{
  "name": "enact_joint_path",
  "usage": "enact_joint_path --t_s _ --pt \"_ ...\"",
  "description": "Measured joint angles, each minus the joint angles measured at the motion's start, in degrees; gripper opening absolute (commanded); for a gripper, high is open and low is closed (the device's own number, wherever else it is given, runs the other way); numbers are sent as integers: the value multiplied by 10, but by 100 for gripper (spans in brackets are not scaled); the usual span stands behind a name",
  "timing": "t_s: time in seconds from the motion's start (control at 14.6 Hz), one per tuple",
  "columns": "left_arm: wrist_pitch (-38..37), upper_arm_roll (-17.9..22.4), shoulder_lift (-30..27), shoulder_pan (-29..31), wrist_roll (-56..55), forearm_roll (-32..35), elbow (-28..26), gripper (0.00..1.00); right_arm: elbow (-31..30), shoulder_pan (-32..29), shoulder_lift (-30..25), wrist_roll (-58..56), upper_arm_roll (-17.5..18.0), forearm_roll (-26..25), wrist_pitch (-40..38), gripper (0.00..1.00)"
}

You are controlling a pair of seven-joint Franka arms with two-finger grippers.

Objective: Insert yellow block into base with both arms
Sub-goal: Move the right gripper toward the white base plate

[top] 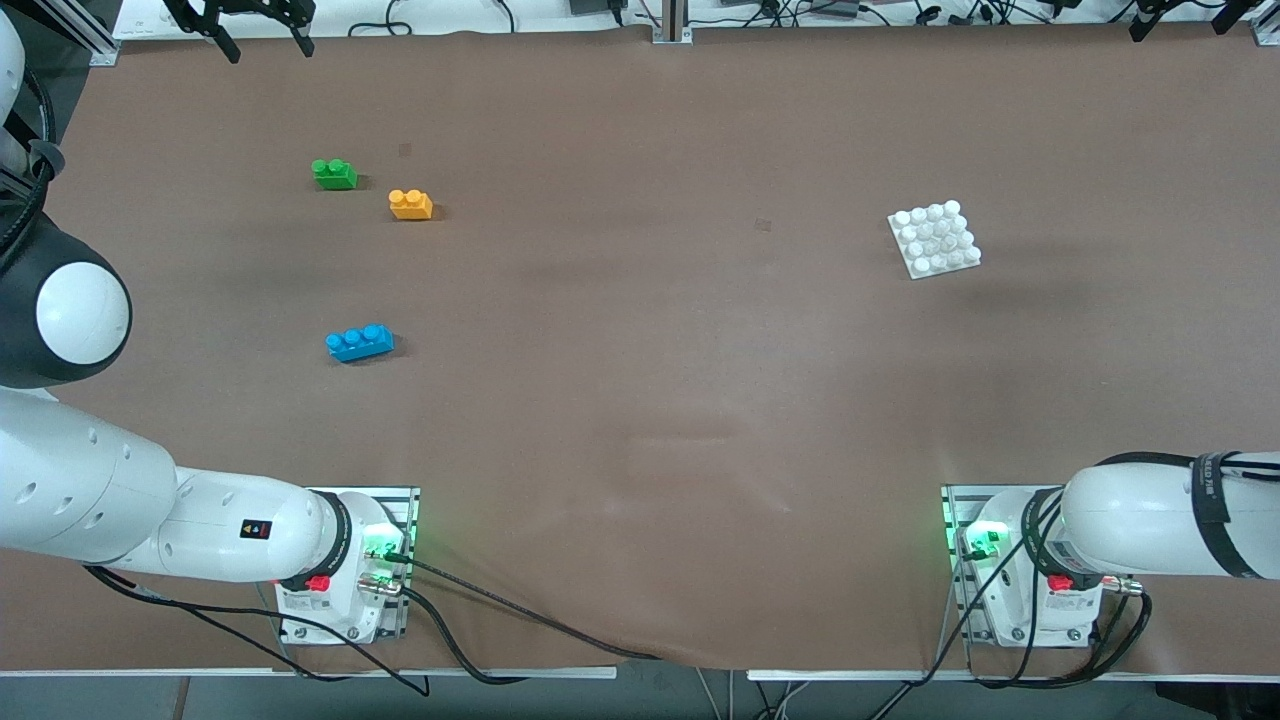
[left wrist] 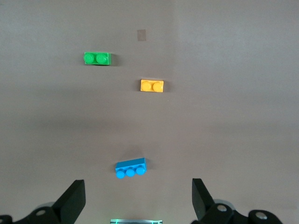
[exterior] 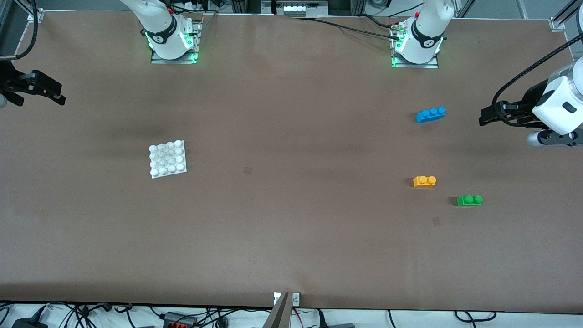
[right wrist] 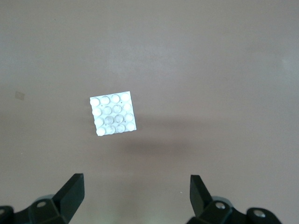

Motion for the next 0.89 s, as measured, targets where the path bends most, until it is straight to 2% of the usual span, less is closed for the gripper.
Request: enact_joint_path --t_s 0.89 --pt "0 0 0 0 0 0 0 100 4 0 9 2 1 11 1 100"
